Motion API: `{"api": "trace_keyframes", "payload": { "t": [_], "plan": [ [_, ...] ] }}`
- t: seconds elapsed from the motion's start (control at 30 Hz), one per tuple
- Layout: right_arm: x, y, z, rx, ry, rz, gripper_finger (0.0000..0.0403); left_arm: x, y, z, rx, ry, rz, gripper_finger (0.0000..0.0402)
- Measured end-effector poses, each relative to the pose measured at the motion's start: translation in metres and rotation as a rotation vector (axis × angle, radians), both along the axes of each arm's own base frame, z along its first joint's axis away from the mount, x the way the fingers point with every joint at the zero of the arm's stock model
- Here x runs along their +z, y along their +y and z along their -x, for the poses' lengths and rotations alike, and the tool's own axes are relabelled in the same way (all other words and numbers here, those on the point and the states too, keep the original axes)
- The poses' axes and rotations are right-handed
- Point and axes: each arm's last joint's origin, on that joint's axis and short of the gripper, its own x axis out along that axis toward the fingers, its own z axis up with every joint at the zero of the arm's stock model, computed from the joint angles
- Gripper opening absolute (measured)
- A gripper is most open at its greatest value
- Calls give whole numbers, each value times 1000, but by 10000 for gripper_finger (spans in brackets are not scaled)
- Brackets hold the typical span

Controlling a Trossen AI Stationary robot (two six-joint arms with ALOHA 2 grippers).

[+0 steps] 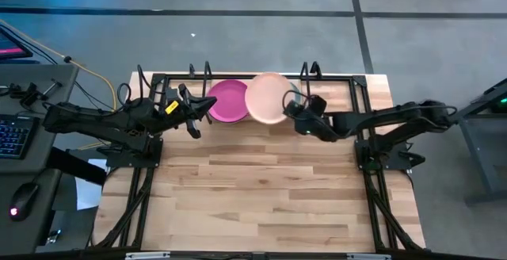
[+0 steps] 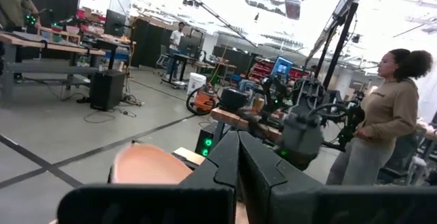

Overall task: Place and stack plates onto a shelf
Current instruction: Stack the light orange plate on the light blue plate on the shelf

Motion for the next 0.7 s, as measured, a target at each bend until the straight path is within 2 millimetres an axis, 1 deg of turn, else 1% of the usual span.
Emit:
{"api": "trace_keyframes", "payload": {
  "t": [0.07, 0.17, 0.23, 0.37, 0.53, 0.7],
  "plan": [
    [-9, -7, -5, -83, -11, -21, 0, 0, 0, 0, 0, 0, 0, 0],
    [-25, -15, -14, -149, -2, -56, 0, 0, 0, 0, 0, 1, -1, 0],
    [-36, -17, -18, -190, -1, -86, 0, 0, 0, 0, -8, 1, -2, 0],
    [-55, -19, -22, -284, -21, -151, 0, 0, -1, 0, -17, 2, -4, 0],
    [-66, -20, -23, -353, -53, -184, 0, 0, -1, 0, -18, 2, -5, 0],
    [-67, -25, -22, -389, -67, -188, 0, 0, -1, 0, -20, 2, -5, 0]
  ]
}}
